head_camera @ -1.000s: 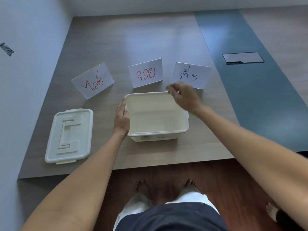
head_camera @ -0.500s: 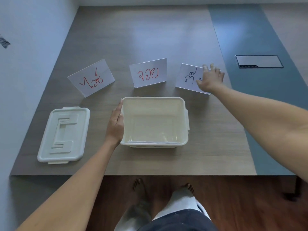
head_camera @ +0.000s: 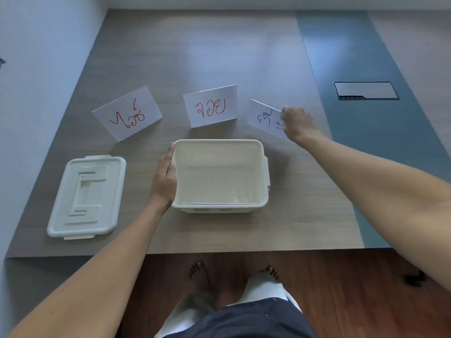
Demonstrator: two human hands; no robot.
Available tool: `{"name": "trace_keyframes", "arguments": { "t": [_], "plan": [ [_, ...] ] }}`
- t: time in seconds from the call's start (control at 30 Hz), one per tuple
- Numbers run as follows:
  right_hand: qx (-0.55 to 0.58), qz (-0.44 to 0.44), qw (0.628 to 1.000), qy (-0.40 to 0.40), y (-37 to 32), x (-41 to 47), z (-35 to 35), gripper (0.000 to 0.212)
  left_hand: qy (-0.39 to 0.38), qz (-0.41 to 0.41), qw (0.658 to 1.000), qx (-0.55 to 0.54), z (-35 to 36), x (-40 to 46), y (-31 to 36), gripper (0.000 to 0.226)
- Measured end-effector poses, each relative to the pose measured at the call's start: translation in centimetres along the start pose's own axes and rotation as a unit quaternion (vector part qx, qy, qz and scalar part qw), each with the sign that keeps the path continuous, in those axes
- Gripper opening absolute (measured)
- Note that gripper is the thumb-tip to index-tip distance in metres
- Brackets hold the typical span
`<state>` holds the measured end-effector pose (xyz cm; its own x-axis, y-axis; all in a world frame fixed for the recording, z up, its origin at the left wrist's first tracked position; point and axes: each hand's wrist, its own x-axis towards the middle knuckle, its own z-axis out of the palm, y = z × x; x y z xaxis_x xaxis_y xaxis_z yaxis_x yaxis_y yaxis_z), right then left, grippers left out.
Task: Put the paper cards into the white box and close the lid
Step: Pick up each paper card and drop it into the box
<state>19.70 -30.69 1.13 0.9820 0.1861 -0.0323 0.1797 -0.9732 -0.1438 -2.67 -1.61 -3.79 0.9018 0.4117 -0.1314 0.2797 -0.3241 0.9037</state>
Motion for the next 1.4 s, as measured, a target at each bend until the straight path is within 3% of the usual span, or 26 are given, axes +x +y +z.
{"name": "trace_keyframes", "arguments": {
  "t": [0.27,0.43,0.7,0.97,1.13,1.27,1.4],
  "plan": [
    [0.079,-0.086,0.984,0.132,-6.7,-4.4,-5.8,0.021,-0.007,-0.006,0.999,-0.034,0.0,-0.1,0.3,0.054],
    [0.129,-0.132,0.973,0.141,-10.0,-8.9,-7.9,0.029,-0.017,-0.009,0.999,-0.043,-0.3,-0.2,0.1,0.055],
    [0.173,-0.190,0.964,0.070,-10.5,-15.8,-4.1,0.030,-0.022,-0.007,0.999,-0.049,-0.2,-0.1,0.0,0.055],
    [0.104,-0.225,0.963,-0.111,-9.9,-18.4,1.4,0.035,-0.016,-0.008,0.998,-0.055,-0.1,0.0,-0.1,0.052],
    [0.143,-0.207,0.944,-0.213,-9.6,-19.0,2.6,0.030,-0.015,-0.003,0.999,-0.048,-0.1,-0.1,0.1,0.053],
    [0.174,-0.205,0.937,-0.223,-9.8,-17.4,2.5,0.029,-0.017,-0.001,0.999,-0.040,-0.1,0.0,0.2,0.053],
    [0.266,-0.174,0.936,-0.149,-11.1,-13.4,1.9,0.024,-0.010,-0.002,0.999,-0.030,0.0,-0.1,0.4,0.054]
  ]
}}
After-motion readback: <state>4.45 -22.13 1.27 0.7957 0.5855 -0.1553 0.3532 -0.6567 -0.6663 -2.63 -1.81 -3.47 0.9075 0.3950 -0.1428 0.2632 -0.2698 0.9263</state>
